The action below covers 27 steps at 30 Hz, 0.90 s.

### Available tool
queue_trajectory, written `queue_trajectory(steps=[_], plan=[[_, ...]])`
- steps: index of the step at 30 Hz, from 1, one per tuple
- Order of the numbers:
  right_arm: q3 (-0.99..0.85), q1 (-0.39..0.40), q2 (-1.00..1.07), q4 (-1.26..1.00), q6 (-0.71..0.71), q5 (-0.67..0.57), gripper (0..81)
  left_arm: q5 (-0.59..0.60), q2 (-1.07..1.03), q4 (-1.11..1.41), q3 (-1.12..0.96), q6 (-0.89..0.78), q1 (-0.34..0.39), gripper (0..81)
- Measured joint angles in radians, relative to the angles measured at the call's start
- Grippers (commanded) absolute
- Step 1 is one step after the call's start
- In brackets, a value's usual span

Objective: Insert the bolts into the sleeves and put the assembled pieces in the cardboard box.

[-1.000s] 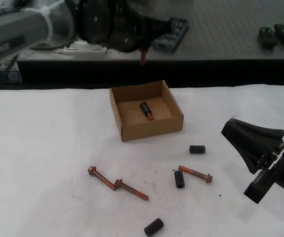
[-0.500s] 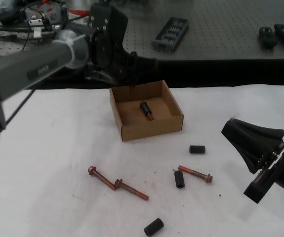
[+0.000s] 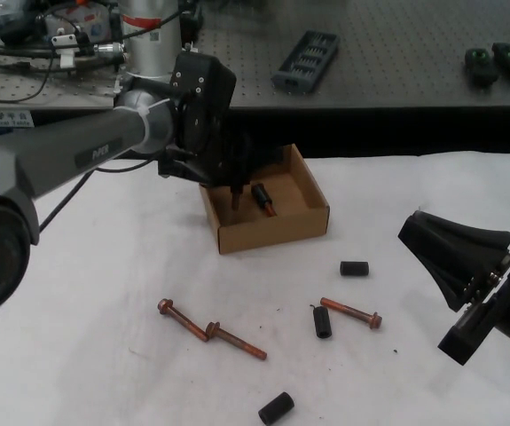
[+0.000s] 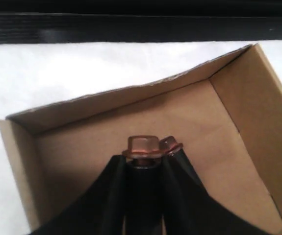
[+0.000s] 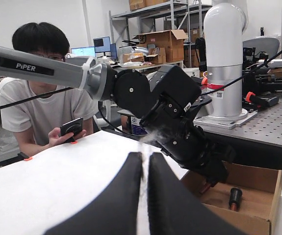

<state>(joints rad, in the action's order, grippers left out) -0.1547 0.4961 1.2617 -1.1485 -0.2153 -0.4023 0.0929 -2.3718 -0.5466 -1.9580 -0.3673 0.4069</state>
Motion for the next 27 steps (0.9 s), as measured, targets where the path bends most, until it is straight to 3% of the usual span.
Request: queue_trajectory(steps=[24,27], plan=[[0.000,0.000,0.000,0.000,0.000,0.000,5.5,0.016,0.000,-0.065,-0.005,0.029,0.000,0.3],[0.000,0.000,0.000,0.000,0.000,0.000,5.5,0.029,0.000,-0.068,-0.005,0.029,0.000,11.5]])
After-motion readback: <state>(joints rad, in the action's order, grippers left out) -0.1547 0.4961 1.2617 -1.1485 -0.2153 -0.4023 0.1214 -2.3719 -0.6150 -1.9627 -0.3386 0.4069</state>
